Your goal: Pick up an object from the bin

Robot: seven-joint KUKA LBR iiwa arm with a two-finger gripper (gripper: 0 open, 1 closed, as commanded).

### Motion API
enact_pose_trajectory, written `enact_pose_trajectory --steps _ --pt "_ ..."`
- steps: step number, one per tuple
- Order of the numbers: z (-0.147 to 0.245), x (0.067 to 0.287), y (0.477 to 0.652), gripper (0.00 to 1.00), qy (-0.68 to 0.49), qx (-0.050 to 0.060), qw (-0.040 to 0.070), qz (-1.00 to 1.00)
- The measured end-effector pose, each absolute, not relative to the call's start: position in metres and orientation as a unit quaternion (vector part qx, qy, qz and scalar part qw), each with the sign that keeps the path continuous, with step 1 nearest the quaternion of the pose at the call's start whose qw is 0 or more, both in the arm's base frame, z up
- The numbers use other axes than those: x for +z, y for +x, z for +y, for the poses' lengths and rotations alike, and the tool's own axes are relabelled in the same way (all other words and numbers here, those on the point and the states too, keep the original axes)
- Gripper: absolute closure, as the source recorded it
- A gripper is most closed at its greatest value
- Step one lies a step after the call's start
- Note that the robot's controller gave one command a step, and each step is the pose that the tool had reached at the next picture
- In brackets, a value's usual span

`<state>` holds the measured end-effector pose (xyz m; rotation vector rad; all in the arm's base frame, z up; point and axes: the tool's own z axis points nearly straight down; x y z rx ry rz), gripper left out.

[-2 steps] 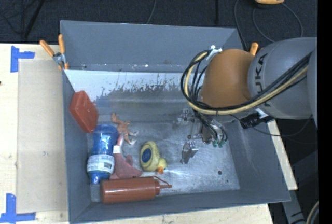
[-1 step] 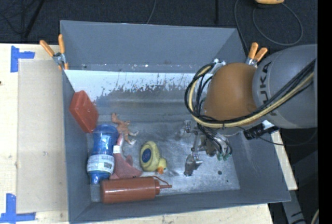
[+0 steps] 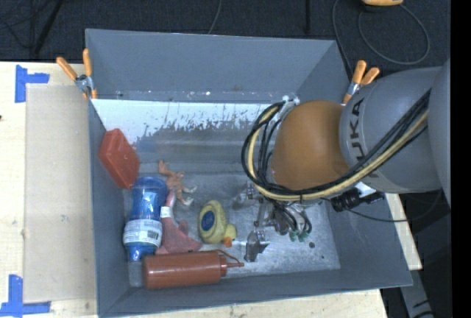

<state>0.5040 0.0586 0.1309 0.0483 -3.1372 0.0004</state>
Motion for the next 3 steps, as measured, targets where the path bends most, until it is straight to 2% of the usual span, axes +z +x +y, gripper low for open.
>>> enact_pose_trajectory --steps 1,2,3 --pt "0.082 0.117 0.489 0.0 0.054 0.0 0.0 -0.999" --pt "0.126 0.099 0.484 0.0 0.072 0.002 -0.004 -0.997" --pt "0.152 0.085 0.484 0.0 0.079 0.0 -0.007 -0.997"
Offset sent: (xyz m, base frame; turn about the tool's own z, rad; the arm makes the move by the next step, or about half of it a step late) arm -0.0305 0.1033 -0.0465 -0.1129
